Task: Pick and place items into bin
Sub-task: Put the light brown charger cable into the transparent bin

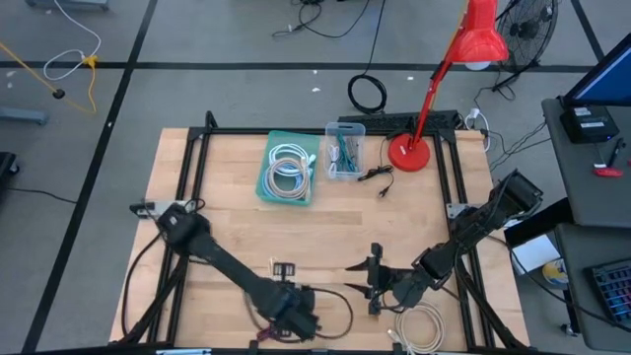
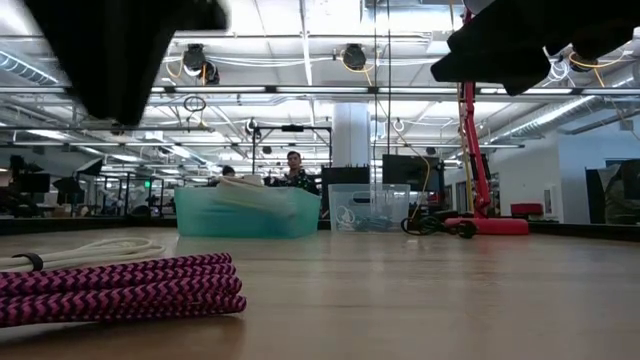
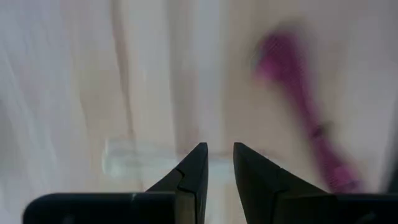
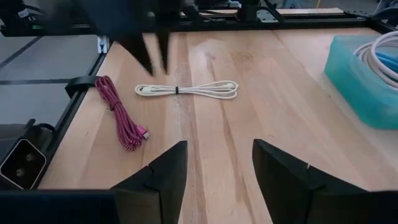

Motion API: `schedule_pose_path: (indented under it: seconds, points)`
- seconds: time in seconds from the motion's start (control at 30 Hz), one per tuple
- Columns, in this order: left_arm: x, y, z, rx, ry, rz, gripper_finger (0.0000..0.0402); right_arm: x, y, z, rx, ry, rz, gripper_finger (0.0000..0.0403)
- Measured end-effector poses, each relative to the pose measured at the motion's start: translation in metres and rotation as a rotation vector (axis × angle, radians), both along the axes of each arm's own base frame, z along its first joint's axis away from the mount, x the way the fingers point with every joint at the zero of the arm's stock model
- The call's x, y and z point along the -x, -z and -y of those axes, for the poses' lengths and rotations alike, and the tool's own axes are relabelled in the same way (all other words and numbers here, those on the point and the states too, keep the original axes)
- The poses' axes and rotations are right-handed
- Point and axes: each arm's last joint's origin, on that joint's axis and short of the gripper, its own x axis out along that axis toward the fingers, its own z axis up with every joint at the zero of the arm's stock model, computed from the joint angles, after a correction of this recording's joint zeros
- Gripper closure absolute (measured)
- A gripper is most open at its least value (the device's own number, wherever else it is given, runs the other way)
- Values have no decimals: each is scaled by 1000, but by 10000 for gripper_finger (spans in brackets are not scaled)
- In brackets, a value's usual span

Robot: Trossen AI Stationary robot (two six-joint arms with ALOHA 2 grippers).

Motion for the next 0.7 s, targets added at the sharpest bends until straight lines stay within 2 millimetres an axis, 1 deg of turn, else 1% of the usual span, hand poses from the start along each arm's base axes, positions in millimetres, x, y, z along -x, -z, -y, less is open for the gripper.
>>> schedule_pose_path:
  seconds: [0.07, 0.1, 0.17, 0.3, 0.37, 0.47, 0.6, 0.7]
  points:
    - [-1, 12, -4, -52, -128, -105, 321, 1, 0, -1, 0, -2, -1, 232]
    - [-1, 15, -7, -61, -215, -140, 321, 1, 0, -1, 1, -5, -2, 232]
    - [0, 15, -12, -87, -419, -146, 321, 2, 0, -2, 0, -8, -2, 232]
    - [0, 9, -16, -90, -617, -99, 321, 3, 1, -4, -1, -13, -6, 232]
    - [2, -1, -18, -99, -691, -52, 321, 5, 1, -6, 2, -21, -9, 232]
    - [6, -8, -16, -119, -771, 18, 321, 8, 1, -10, 5, -38, -11, 232]
    - [10, -7, -9, -135, -802, 50, 321, 11, 1, -12, 10, -48, -10, 232]
    - [18, -1, -2, -156, -791, 35, 320, 11, 1, -12, 15, -49, -10, 232]
